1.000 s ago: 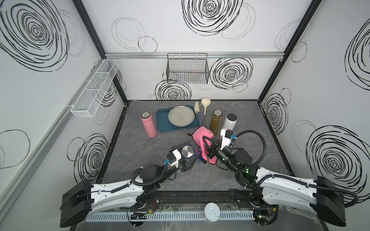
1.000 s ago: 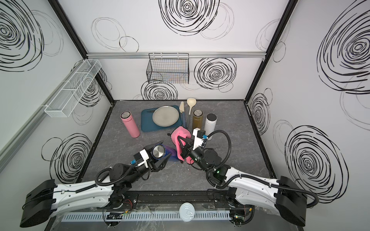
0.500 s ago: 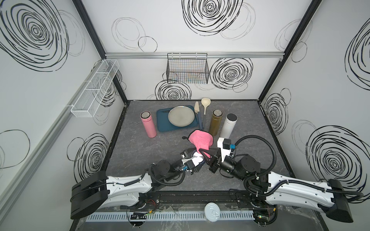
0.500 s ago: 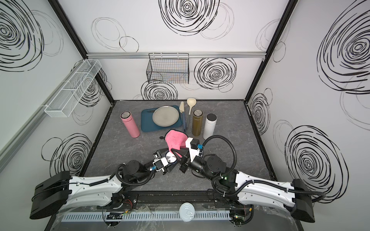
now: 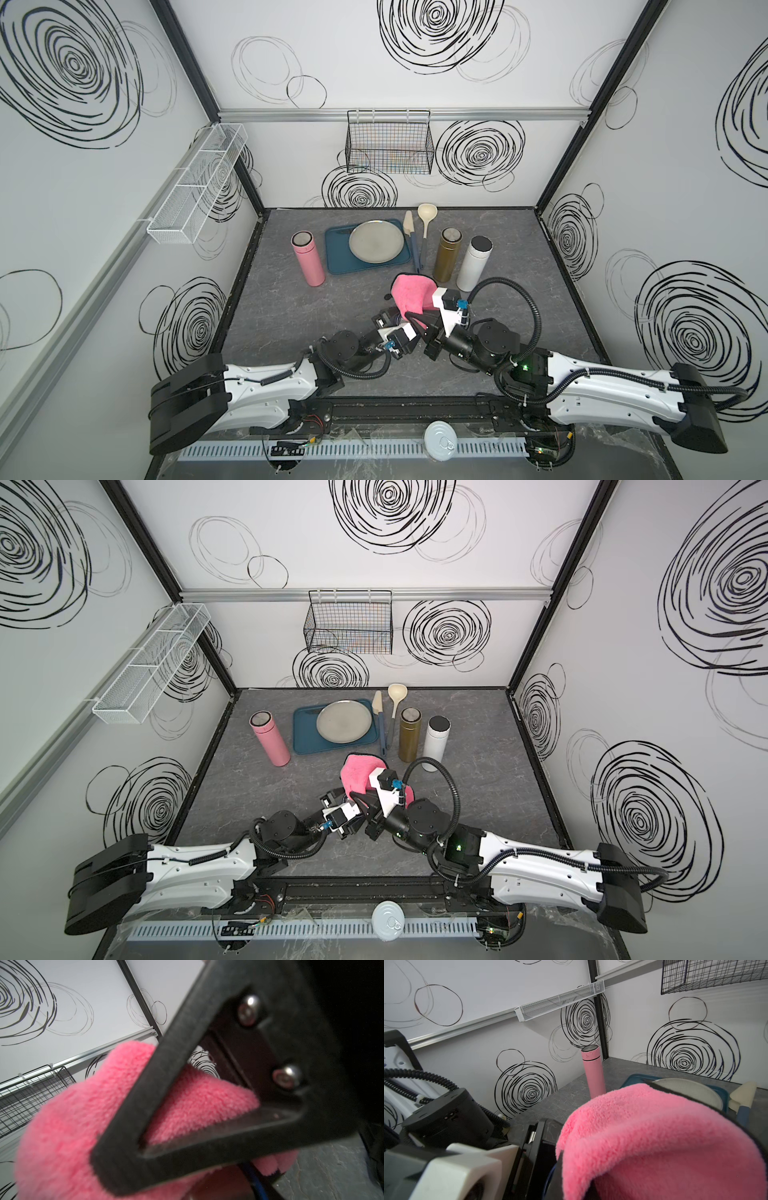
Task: Wipe the surface of the thermos
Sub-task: Wipe the dirt from the surface of the thermos.
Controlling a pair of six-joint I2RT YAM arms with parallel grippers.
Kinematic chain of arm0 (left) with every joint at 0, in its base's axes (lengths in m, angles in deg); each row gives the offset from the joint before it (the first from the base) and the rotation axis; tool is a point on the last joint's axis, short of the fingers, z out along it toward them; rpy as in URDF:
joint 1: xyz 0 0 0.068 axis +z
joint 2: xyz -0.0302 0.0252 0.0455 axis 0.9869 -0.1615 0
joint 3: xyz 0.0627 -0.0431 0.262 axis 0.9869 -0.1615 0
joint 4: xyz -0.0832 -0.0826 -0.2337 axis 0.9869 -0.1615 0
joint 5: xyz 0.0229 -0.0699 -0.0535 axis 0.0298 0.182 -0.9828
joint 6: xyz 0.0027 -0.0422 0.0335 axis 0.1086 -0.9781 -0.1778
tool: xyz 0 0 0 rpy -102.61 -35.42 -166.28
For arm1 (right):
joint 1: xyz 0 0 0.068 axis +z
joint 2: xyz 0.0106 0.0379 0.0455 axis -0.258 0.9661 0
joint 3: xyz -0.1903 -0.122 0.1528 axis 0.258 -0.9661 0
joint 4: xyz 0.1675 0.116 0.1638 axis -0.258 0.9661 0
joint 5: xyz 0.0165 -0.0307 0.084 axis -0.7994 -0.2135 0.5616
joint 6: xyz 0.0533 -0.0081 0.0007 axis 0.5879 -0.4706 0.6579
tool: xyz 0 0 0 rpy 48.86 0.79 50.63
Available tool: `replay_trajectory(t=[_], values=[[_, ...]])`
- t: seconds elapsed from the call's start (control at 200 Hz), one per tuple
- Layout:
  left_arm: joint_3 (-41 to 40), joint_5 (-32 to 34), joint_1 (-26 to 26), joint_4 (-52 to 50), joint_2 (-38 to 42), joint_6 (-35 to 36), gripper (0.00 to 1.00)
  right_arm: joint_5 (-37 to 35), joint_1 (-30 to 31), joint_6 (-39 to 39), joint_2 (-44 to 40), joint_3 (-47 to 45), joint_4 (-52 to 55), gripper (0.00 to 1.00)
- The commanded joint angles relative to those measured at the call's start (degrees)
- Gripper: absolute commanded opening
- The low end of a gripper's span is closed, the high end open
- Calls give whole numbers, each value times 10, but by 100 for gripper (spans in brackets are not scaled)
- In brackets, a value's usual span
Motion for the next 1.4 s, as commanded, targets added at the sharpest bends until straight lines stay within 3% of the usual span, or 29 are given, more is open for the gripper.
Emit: replay_trajectory(t=[0.0, 0.2, 0.41, 0.5, 0.605, 0.736, 0.851, 0.956, 1.156, 1.301, 1.396], values=[[24, 13, 0, 128, 37, -14, 0, -21, -5, 19, 30, 23, 103, 0], [7, 47, 17, 152, 57, -39, 0, 84, 17, -2, 24, -8, 75, 0], [3, -19, 37, 140, 73, -57, 0, 53, 27, -22, 6, -13, 86, 0], [5, -48, 36, 130, 78, -58, 0, 22, 4, -8, -9, -12, 92, 0], [5, -71, 35, 119, 83, -56, 0, 40, -23, 15, -20, -9, 103, 0], [3, -78, 35, 118, 84, -53, 0, 109, 26, -44, -10, -21, 71, 0], [7, -85, 35, 117, 78, -50, 0, 93, 59, -69, 4, -12, 65, 0], [11, -93, 35, 113, 77, -52, 0, 43, 33, -53, 1, -11, 76, 0], [7, -107, 34, 109, 85, -56, 0, 93, -71, 15, -49, -40, 84, 0], [6, -112, 33, 112, 88, -54, 0, 128, -39, -11, -42, -41, 79, 0], [8, -117, 33, 111, 83, -54, 0, 114, 5, -37, -9, -15, 86, 0]])
